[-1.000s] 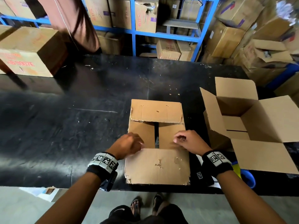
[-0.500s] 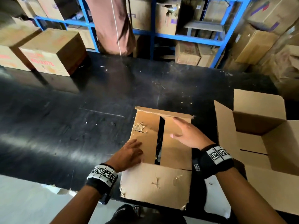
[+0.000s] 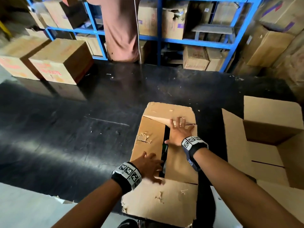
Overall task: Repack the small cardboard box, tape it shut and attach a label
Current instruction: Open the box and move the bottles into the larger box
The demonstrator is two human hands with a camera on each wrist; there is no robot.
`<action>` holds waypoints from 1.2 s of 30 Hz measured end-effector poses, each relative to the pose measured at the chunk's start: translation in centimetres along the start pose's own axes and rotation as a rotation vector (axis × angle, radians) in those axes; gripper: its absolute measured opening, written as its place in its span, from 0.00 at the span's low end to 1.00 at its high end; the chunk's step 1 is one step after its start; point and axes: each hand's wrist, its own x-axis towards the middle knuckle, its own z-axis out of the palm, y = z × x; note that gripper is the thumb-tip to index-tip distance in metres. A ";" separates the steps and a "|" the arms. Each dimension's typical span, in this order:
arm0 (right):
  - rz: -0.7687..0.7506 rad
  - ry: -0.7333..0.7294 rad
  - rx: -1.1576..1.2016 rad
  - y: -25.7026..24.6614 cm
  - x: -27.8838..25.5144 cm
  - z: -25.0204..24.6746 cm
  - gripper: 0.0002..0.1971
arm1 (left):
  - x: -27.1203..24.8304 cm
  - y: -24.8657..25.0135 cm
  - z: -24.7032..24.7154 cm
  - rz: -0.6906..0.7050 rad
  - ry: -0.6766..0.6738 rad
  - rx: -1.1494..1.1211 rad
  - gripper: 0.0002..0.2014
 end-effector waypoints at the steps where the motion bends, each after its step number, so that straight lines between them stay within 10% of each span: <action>1: 0.012 -0.004 -0.019 -0.1 -0.1 0.2 0.65 | 0.2 0.0 -0.1 0.008 -0.004 0.030 0.37; 12: 0.024 0.060 -0.028 -0.5 -1.4 0.8 0.64 | -3.4 -1.2 -2.9 0.107 0.530 0.053 0.28; 18: -0.013 0.002 0.217 -0.1 -3.8 -2.5 0.53 | -11.6 -6.3 -0.9 -0.180 0.832 -0.111 0.21; 26: -0.060 0.274 0.317 6.0 -9.9 -7.2 0.38 | -12.2 -11.4 8.3 -0.511 0.478 -0.308 0.47; 36: 0.247 0.201 0.048 13.2 -17.0 -2.6 0.25 | -6.3 -8.3 7.9 -0.491 0.468 -0.636 0.39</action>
